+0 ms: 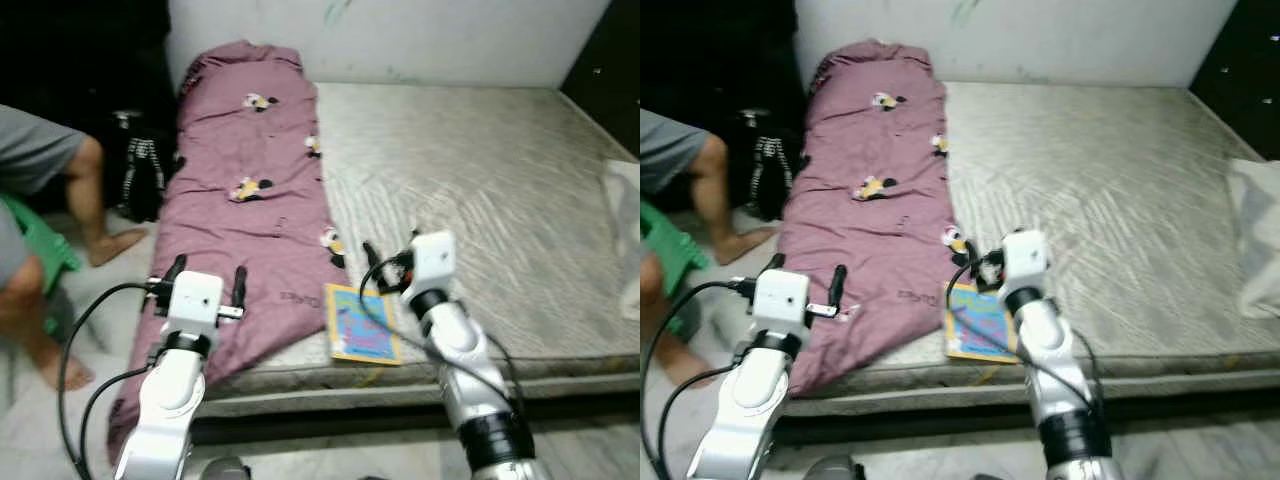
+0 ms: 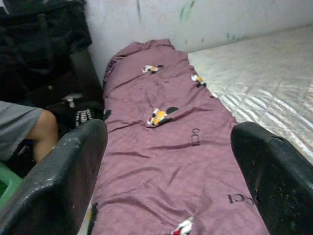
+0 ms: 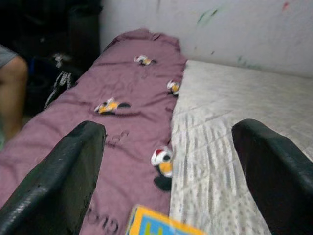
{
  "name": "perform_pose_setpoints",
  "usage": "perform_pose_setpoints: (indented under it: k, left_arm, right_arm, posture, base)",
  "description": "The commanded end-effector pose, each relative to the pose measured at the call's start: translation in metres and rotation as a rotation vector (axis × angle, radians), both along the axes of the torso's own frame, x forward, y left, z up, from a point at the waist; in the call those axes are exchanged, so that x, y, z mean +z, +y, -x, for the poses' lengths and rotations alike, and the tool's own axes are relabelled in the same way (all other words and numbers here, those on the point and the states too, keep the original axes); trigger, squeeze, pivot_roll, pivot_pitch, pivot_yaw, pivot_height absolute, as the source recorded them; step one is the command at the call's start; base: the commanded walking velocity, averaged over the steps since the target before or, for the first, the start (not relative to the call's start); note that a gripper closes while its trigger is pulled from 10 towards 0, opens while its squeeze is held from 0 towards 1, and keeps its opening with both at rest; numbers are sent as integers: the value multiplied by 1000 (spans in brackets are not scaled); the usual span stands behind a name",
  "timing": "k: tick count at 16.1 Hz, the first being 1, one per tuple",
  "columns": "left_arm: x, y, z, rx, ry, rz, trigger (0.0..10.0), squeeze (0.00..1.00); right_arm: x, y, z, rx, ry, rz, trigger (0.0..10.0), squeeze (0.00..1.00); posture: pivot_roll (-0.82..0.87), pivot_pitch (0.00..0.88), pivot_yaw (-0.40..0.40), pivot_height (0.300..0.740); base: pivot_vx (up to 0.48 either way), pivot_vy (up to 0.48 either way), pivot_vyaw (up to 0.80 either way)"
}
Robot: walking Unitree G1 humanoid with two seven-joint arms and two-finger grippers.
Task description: Clean up the room
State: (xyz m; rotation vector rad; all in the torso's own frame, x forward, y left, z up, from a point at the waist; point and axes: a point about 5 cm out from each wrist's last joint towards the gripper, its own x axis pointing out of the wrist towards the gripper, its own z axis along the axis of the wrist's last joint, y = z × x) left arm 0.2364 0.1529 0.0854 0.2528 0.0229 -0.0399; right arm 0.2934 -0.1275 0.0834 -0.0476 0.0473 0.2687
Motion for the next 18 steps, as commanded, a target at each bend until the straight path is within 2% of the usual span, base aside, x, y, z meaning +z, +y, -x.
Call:
perform_pose_setpoints:
  k: [1, 5, 10, 13, 18]
  left_arm:
    - [2, -7, 2, -22, -3, 34, 10000, 0]
    - [2, -7, 8, -20, 5, 35, 10000, 0]
    - [3, -6, 9, -20, 8, 34, 10000, 0]
    - [4, -5, 11, -7, 11, 43, 10000, 0]
    - [8, -8, 10, -63, -10, 52, 10000, 0]
  right_arm:
    - [7, -6, 2, -1, -32, 18, 10000, 0]
    - [5, -15, 12, 1, -29, 71, 10000, 0]
    - [6, -13, 11, 3, -18, 59, 10000, 0]
    - [5, -12, 13, 5, -10, 59, 10000, 0]
    - [5, -14, 12, -22, -3, 39, 10000, 0]
  posture:
    - [18, 0, -72, 740]
    - [12, 0, -69, 740]
    - [18, 0, -69, 740]
    - [20, 0, -68, 740]
    - [14, 0, -57, 740]
  base:
    - [0, -326, 0]
    - [0, -324, 0]
    - [0, -311, 800]
    - [0, 0, 733]
    - [0, 0, 0]
